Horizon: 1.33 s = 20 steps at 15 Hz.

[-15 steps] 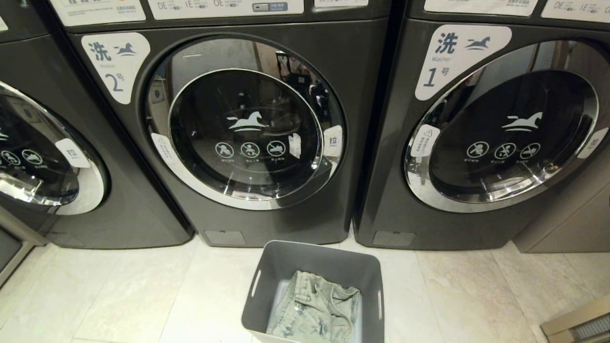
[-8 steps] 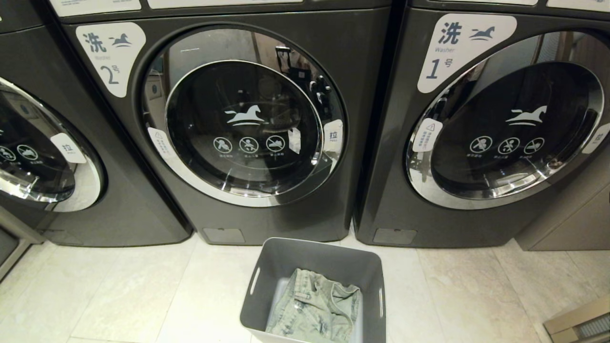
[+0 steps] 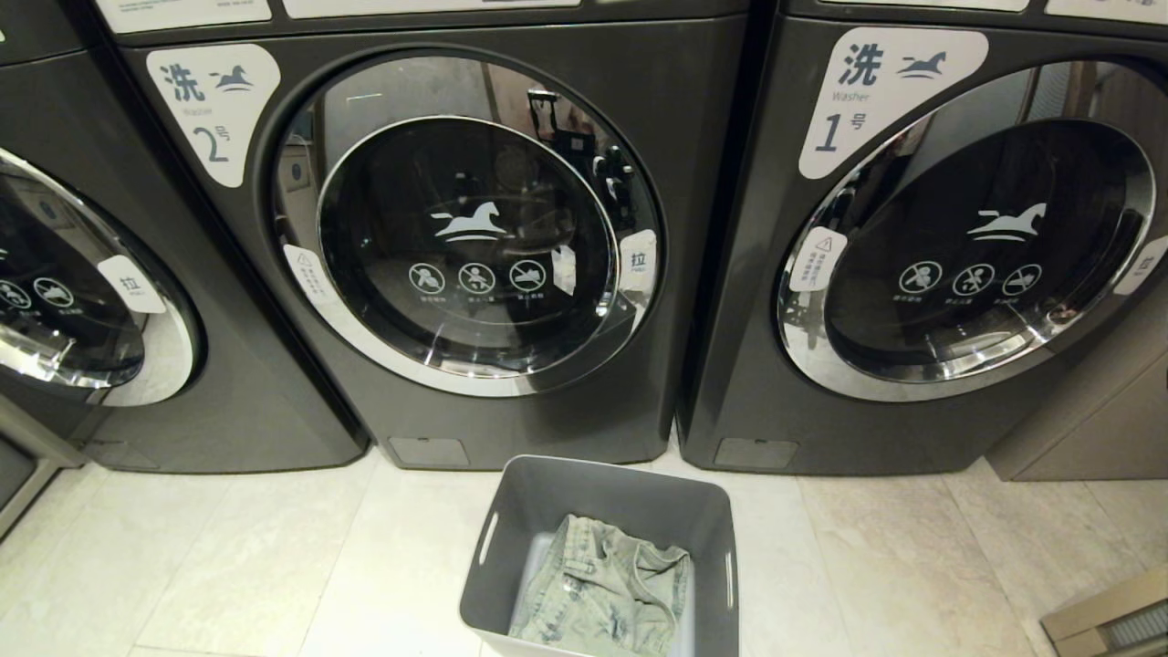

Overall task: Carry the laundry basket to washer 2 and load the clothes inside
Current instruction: Open the lid of the washing machine

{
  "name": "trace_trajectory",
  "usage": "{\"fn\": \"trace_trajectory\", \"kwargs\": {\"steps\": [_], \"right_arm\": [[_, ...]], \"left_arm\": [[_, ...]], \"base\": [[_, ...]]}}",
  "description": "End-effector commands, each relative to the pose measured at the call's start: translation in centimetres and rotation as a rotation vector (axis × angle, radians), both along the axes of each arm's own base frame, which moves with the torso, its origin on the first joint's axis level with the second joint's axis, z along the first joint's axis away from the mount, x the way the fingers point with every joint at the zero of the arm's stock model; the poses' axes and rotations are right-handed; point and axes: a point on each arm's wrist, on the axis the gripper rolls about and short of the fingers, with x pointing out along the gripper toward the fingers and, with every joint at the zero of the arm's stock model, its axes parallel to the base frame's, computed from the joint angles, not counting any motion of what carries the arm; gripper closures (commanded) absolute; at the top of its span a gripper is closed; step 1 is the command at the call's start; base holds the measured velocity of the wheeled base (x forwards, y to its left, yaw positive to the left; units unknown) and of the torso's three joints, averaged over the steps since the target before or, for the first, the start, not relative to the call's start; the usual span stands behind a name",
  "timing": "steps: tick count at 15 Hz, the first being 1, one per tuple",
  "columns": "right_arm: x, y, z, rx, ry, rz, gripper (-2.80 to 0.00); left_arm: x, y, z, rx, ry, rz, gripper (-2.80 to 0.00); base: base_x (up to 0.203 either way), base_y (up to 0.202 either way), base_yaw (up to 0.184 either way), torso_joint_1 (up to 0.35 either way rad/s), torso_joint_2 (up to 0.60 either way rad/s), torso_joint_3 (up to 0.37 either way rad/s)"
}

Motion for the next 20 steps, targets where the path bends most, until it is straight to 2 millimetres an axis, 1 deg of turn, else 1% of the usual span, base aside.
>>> {"fn": "trace_trajectory", "kwargs": {"steps": [1,15,17,20], "right_arm": [[0.4,0.0,-1.08,-0.001,0.039,0.001,0.0],[0.4,0.0,-1.08,-0.003,0.039,0.001,0.0],[0.4,0.0,-1.08,-0.003,0.039,0.0,0.0],[0.4,0.0,-1.08,-0.001,0.039,0.002,0.0]], "left_arm": [[0.01,0.0,-0.02,0.001,0.0,0.001,0.0],[0.0,0.0,-0.01,-0.001,0.0,0.001,0.0],[0.02,0.0,-0.06,-0.001,0.001,0.001,0.0],[0.01,0.0,-0.04,-0.001,0.0,0.001,0.0]], "base": [[0.0,0.0,0.0,0.0,0.0,0.0],[0.0,0.0,0.0,0.0,0.0,0.0],[-0.002,-0.098,-0.009,0.0,0.0,0.002],[0.0,-0.192,0.0,0.001,0.0,0.003]]}}
